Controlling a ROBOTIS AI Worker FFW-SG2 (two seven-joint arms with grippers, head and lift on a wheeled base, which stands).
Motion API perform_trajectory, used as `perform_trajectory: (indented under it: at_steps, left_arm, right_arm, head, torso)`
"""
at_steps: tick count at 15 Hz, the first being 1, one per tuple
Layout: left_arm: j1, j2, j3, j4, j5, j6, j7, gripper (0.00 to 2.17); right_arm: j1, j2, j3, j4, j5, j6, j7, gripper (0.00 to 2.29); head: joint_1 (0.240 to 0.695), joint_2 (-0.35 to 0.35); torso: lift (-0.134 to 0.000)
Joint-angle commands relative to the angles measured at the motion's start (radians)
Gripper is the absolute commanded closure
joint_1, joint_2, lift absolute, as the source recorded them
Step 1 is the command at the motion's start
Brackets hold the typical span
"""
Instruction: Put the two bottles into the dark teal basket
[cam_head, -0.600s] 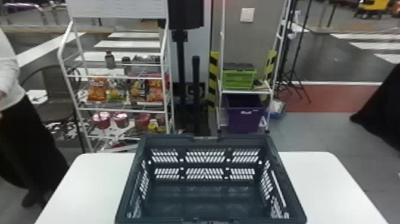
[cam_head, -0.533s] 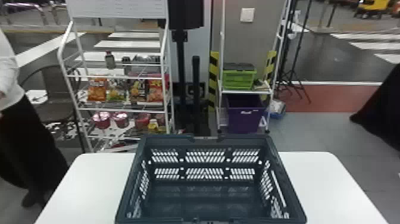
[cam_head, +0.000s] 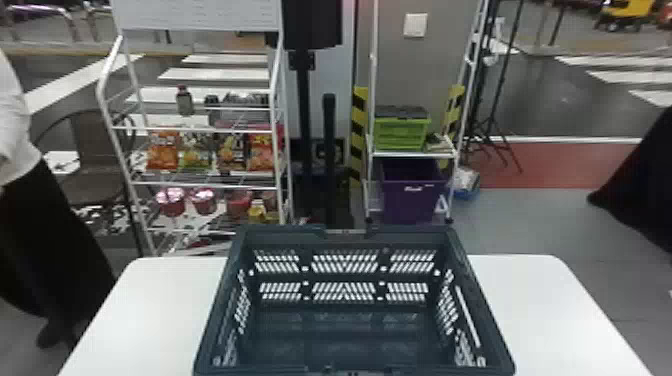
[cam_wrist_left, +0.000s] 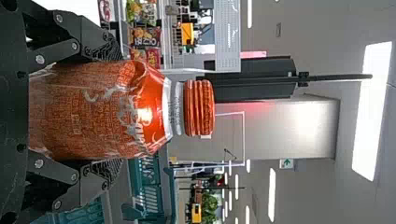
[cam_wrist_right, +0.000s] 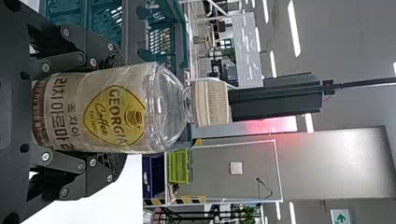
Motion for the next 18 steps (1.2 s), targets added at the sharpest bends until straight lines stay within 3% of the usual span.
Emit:
perform_trajectory:
  at_steps: [1,6,9,14,16,18]
  left_arm:
    - [0.0,0.0,0.0,0.0,0.002,0.0,0.0,2.15]
    - [0.011,0.011,0.0,0.002,0.003,0.0,0.0,2.15]
    - [0.02,0.025,0.0,0.008,0.008,-0.003,0.0,2.15]
    - [0.035,0.049,-0.001,0.002,0.008,-0.006,0.006,2.15]
    - [0.037,0.059,-0.005,0.008,0.011,-0.009,0.006,2.15]
    - [0.037,0.069,-0.005,0.023,0.023,-0.015,0.005,2.15]
  right_arm:
    - [-0.001,0.001,0.002,-0.003,0.0,0.002,0.0,2.05]
    - [0.007,0.001,0.001,-0.12,-0.004,0.036,-0.002,2.05]
    - [-0.023,0.001,-0.001,-0.25,-0.008,0.189,-0.014,2.05]
    - [-0.291,0.001,0.044,-0.41,0.012,0.797,-0.092,2.05]
    - [-0.454,0.0,0.097,-0.43,0.031,1.045,-0.167,2.05]
    - [-0.625,-0.06,0.175,-0.433,0.037,1.309,-0.259,2.05]
  head:
    - [0.499,0.0]
    - [0.499,0.0]
    - [0.499,0.0]
    - [0.499,0.0]
    - [0.499,0.0]
    - [0.499,0.0]
  torso:
    - [0.0]
    - [0.0]
    - [0.0]
    - [0.0]
    - [0.0]
    - [0.0]
